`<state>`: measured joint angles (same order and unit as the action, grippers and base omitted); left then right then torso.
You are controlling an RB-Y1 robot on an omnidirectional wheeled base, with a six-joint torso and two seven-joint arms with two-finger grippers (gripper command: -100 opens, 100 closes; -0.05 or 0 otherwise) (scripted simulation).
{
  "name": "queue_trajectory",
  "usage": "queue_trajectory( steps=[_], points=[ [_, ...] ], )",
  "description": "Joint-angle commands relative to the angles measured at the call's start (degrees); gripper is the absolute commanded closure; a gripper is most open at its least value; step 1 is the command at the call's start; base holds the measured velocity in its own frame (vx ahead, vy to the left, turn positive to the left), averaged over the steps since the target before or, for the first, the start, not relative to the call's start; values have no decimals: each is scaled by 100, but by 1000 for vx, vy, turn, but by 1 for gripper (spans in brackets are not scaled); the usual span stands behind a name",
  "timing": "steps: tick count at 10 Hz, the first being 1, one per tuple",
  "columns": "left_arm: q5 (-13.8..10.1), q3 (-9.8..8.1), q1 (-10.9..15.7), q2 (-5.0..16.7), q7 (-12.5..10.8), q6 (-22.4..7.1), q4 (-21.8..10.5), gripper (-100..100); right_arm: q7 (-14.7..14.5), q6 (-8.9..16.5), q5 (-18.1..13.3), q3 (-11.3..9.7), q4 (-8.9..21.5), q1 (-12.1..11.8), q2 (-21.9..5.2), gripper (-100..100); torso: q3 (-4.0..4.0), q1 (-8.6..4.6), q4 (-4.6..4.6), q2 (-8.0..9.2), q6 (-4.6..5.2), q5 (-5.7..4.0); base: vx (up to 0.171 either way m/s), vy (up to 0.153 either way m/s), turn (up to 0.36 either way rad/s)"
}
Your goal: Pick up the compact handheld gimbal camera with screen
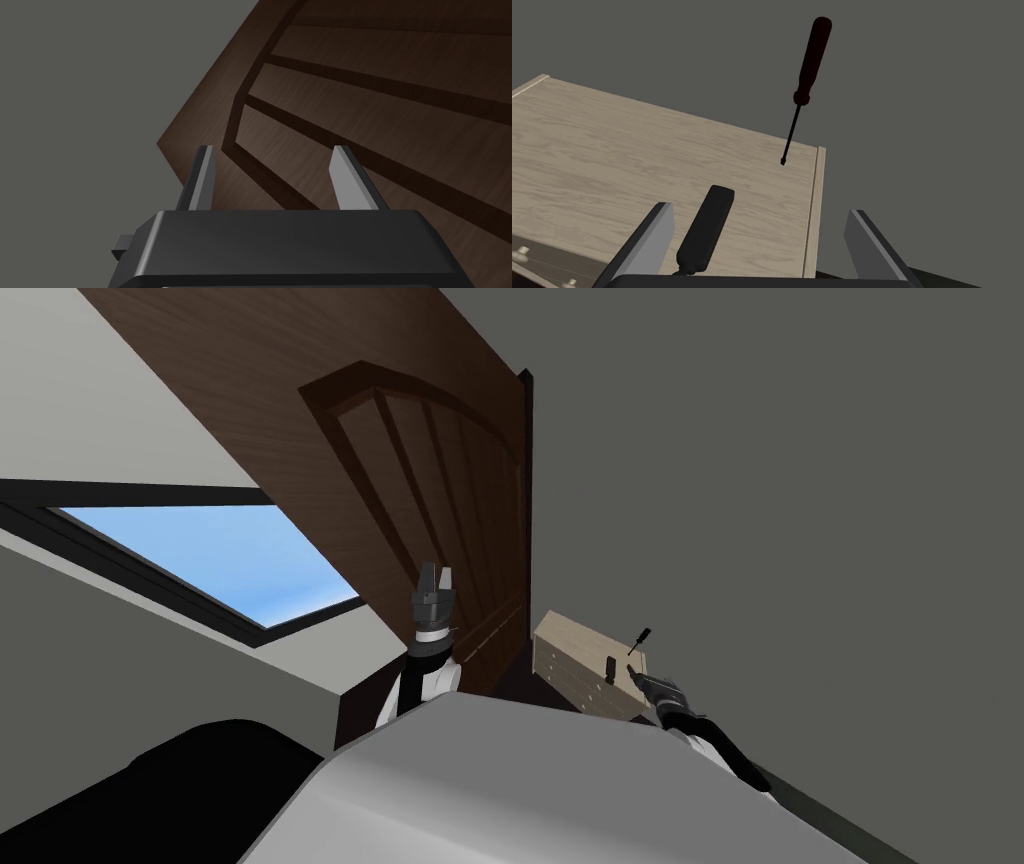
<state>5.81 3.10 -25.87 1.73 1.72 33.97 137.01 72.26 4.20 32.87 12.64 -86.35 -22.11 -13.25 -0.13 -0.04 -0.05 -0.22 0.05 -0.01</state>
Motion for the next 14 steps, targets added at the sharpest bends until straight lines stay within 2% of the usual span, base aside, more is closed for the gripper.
queue_trajectory(
  steps=[1, 2, 3, 4, 9, 11, 13, 14],
  points=[
    [0, 0, 0, 0, 0, 0, 0, 0, 286, 286, 159, 46, 189, -27, 46, -100, 0, 0, 0, 0, 0, 0, 56, -26, 183],
    [0, 0, 0, 0, 0, 0, 0, 0, 353, 287, 159, 46, 189, -27, 46, -100, -2, -3, -1, -3, 1, 0, 46, -23, 91],
    [0, 0, 0, 0, 0, 0, 0, 0, 547, 433, 272, 61, 361, -18, 38, -100, -1, -2, -1, -2, 2, 0, 55, -10, 107],
    [0, 0, 0, 0, 0, 0, 0, 0, 547, 433, 272, 61, 361, -18, 38, -100, -2, 3, -1, -4, 1, 1, 44, -6, 58],
    [0, 0, -1, 0, 0, 0, 0, 0, 1277, 1027, 718, 82, 1085, 1, 8, -100, -10, -3, -4, -18, 3, 0, 78, -23, 123],
    [0, 0, -1, 0, 0, 0, 0, 0, 1378, 1117, 783, 78, 1200, 0, 4, -100, -8, 2, -4, -14, 3, 1, 62, -17, 58],
    [0, 0, -1, 0, 0, 0, 0, 0, 1607, 1333, 937, 59, 1479, -10, -2, -100, -3, 2, -1, -4, 3, 1, 68, -26, 73],
    [0, 0, -1, 0, 0, 0, 0, 0, 1607, 1333, 937, 59, 1479, -10, -2, -100, -8, -3, -3, -14, 2, 0, 78, -29, 46]
  ],
)
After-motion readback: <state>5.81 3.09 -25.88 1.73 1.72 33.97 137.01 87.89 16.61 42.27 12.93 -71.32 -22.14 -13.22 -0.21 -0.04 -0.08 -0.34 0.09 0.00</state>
